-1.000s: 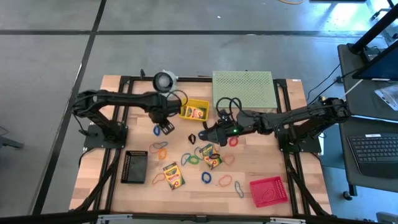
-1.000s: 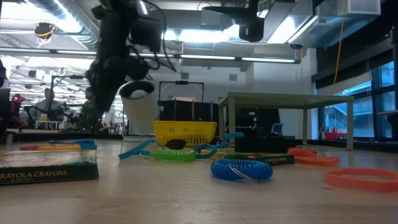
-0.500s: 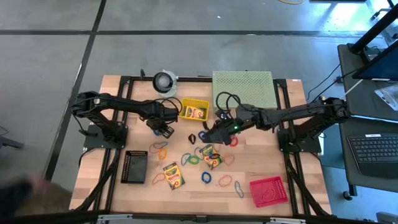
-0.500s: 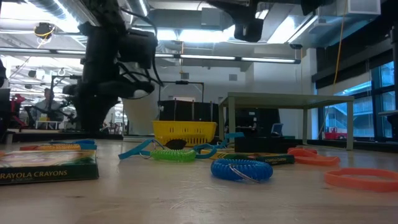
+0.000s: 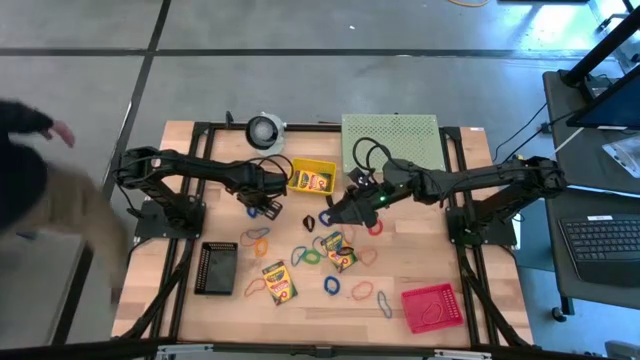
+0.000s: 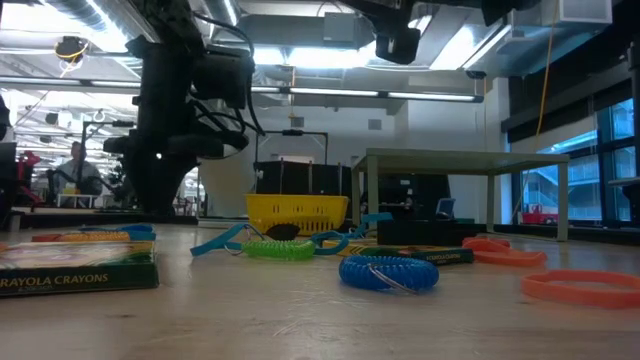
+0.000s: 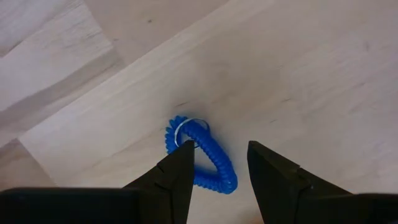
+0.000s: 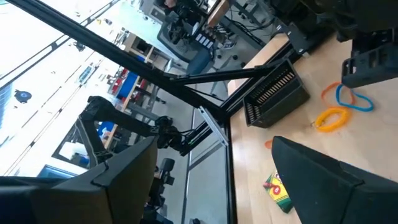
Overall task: Pick & Place Office Desk Supplies
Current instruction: Put the blue spring keychain into the black bin
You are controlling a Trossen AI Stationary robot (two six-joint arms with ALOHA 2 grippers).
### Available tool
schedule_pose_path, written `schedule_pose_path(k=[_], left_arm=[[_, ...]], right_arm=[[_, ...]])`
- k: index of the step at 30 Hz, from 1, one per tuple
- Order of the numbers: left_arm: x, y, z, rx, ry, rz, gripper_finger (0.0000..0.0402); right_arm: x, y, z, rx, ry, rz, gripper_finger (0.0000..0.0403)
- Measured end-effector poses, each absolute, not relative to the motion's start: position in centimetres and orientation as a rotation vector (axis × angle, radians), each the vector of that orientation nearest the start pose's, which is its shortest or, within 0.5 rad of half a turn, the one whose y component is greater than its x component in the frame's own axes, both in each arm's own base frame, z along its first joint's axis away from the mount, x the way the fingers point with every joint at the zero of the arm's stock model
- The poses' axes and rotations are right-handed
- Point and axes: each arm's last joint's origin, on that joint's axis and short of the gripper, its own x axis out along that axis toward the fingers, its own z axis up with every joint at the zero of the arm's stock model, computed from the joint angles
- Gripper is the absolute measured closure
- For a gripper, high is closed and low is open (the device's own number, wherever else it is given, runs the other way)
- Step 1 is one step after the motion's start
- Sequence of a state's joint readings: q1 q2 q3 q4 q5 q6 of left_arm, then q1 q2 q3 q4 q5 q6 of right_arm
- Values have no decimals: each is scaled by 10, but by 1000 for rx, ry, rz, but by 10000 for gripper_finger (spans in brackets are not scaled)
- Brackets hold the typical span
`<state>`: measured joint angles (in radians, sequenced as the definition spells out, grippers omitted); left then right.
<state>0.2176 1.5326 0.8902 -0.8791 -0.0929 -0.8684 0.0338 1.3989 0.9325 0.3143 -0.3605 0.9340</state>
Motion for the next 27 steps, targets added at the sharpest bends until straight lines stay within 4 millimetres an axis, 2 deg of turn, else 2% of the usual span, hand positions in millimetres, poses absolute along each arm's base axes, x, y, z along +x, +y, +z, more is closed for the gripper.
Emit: schedule_pose_path(k=[7,20,23,27], left_arm=[[240,56,165,-751,1365,927,258],[249,55,126,-708,1572,888,260],[249,54,118,-705,1640,821,279],[251,52,115,-733,1682,712,342]], right_arm=[[313,22,293,945,334,319,85],[302,21,310,928,279,346,85],[299,21,313,926,265,345,85],[296,21,318,909,244,351,85]])
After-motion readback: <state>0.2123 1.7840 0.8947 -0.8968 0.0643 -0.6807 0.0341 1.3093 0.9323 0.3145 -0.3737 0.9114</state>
